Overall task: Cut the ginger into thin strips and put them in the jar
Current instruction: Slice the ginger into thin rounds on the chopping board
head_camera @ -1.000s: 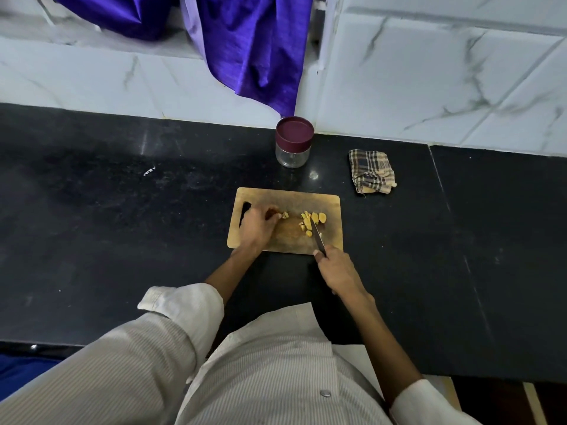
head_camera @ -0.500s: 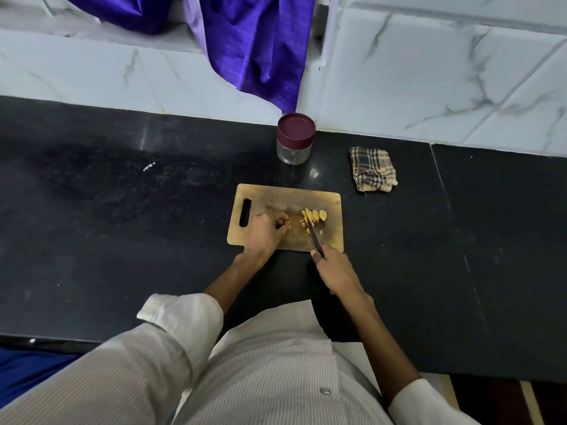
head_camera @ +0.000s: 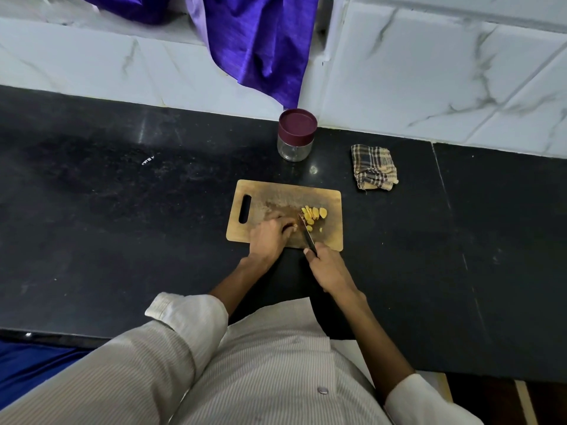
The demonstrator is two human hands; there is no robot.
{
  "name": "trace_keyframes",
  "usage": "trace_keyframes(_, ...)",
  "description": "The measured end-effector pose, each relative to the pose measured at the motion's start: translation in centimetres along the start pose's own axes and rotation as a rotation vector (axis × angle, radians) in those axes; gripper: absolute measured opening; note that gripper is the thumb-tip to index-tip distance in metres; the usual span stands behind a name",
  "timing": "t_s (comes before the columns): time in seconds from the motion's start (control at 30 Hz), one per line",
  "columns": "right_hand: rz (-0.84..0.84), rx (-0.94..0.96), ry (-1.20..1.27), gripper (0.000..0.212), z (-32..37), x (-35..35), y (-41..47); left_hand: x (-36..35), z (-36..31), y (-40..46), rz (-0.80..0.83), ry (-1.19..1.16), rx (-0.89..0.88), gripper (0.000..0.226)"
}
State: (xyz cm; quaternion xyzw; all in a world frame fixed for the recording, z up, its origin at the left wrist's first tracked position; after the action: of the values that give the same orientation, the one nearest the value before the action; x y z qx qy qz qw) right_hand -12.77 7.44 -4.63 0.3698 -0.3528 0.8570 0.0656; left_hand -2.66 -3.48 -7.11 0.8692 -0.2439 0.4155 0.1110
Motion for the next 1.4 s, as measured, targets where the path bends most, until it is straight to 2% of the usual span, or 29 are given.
trace_keyframes(0.47, -0.002, 0.036, -0.053, 0.028, 0.4, -0.7, 0.3, 0.1, 0.3, -0.2, -0.071, -0.039, 0.013, 0.018)
trace_keyframes(0.9, -0.036, -0.054, -0.138, 0.027, 0.8, -1.8, 0.9, 0.1, 0.5, -0.2, -0.09, -0.047, -0.028, 0.015)
trace_keyframes(1.1, -0.015, -0.095, -0.023, 0.03, 1.1, -1.6, 1.2, 0.1, 0.6, -0.2, -0.089, -0.041, -0.039, 0.018)
trace_keyframes(1.27, 0.06, -0.146, 0.215, 0.025, 1.1, -2.0, 1.4, 0.2, 0.3, -0.3, -0.065, 0.007, -0.071, 0.022)
trace_keyframes(1.4, 0.031, -0.09, 0.04, 0.03, 1.3, -1.0, 1.2, 0.2, 0.0, -0.1, -0.042, 0.034, -0.075, 0.02)
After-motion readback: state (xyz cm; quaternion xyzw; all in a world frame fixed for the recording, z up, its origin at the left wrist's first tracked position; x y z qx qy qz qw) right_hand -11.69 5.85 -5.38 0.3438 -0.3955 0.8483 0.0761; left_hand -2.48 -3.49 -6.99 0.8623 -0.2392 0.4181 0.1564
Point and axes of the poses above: each hand's wrist, its own y-axis towards the middle knuckle, its own x-axis out of the back of the hand, z = x × y, the point moved 5 cm from there along y, towards the middle knuckle, and after that the axes turned 2 degrees about z, right-handed, at the moved point
